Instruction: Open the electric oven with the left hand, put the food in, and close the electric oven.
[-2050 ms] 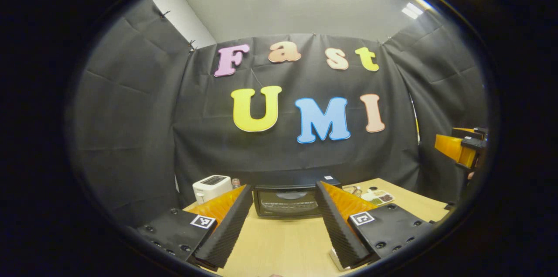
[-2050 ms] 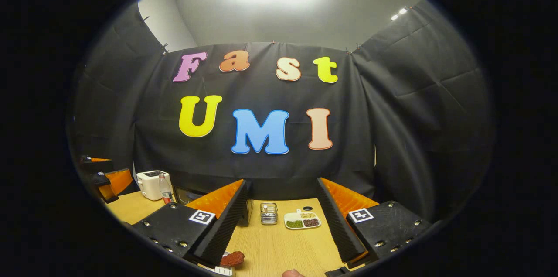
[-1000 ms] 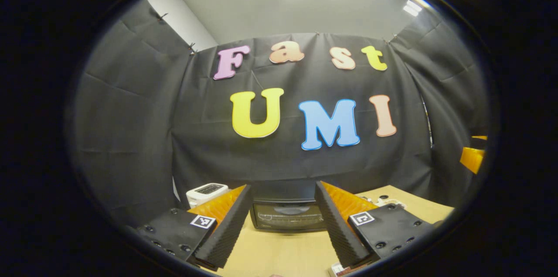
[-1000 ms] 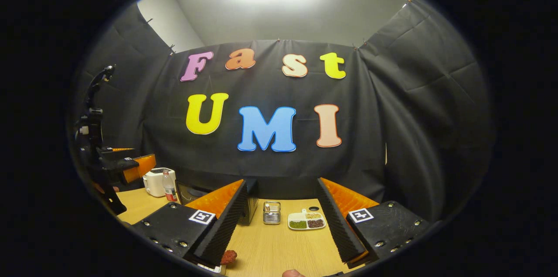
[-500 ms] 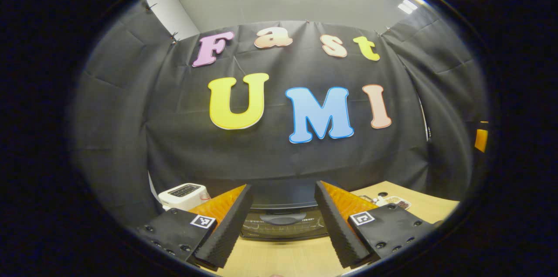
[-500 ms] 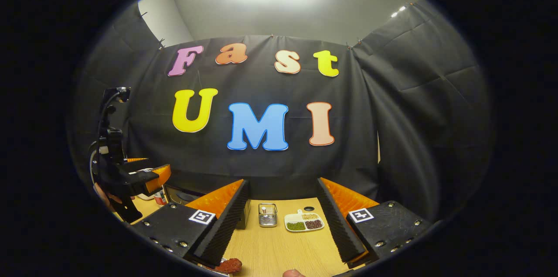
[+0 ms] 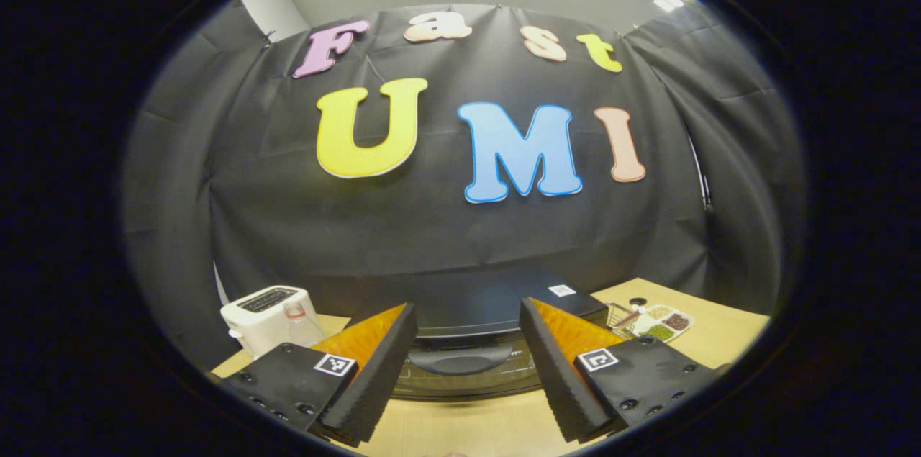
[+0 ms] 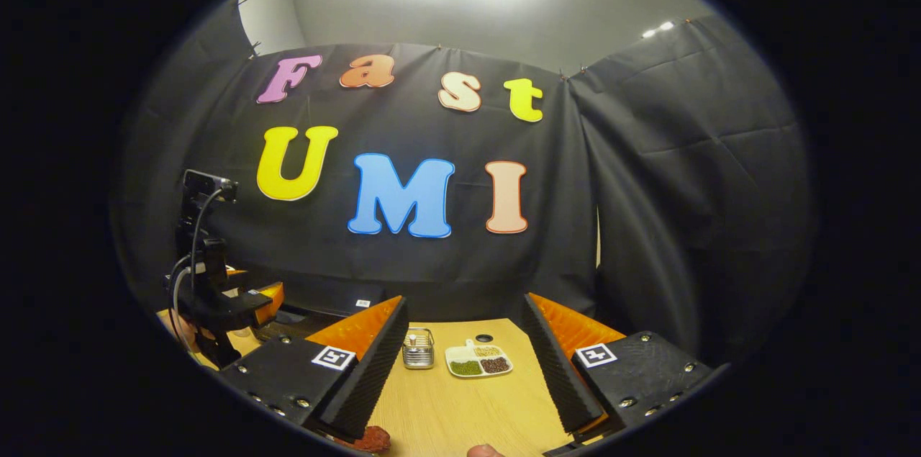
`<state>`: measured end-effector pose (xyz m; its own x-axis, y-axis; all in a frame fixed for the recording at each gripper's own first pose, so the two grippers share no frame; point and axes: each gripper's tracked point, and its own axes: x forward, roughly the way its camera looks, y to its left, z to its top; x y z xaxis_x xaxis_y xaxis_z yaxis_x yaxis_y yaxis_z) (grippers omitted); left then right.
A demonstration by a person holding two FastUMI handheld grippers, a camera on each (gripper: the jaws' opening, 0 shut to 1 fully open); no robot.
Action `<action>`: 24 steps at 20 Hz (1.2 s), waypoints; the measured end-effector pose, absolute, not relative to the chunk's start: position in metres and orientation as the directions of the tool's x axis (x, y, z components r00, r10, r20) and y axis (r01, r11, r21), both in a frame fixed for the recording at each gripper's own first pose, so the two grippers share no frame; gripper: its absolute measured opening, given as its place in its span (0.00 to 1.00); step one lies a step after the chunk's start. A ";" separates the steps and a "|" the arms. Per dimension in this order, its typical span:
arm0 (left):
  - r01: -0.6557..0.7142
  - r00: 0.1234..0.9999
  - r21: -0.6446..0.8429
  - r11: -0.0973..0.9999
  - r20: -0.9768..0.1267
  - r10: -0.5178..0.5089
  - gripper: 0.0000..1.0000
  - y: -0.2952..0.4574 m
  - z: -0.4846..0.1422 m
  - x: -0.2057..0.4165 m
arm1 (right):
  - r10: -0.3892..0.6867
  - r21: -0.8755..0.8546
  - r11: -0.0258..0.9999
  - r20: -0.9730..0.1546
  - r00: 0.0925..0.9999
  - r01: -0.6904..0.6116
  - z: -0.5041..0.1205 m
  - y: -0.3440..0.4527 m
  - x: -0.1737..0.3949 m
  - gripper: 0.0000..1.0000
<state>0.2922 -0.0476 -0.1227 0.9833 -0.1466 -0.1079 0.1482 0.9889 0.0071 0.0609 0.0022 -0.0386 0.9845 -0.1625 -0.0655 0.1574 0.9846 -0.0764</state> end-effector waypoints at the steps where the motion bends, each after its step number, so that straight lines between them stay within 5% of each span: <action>1: 0.148 0.982 0.008 0.989 -0.121 -0.146 0.96 -0.047 -0.130 0.299 | -0.173 -0.083 0.982 -0.069 0.983 0.167 -0.039 0.002 0.061 0.96; 8: 0.140 0.973 0.012 0.990 -0.184 -0.136 0.92 -0.048 -0.174 0.332 | -0.216 -0.114 0.972 -0.080 0.973 0.206 -0.039 0.002 0.060 0.95; 11: 0.137 0.971 0.014 0.990 -0.198 -0.132 1.00 -0.047 -0.185 0.339 | -0.215 -0.128 0.971 -0.084 0.973 0.204 -0.039 0.004 0.061 0.95; 24: 0.112 0.970 -0.002 0.994 -0.215 -0.110 1.00 -0.045 -0.202 0.319 | -0.174 -0.129 0.978 -0.090 0.981 0.162 -0.037 0.004 0.058 0.95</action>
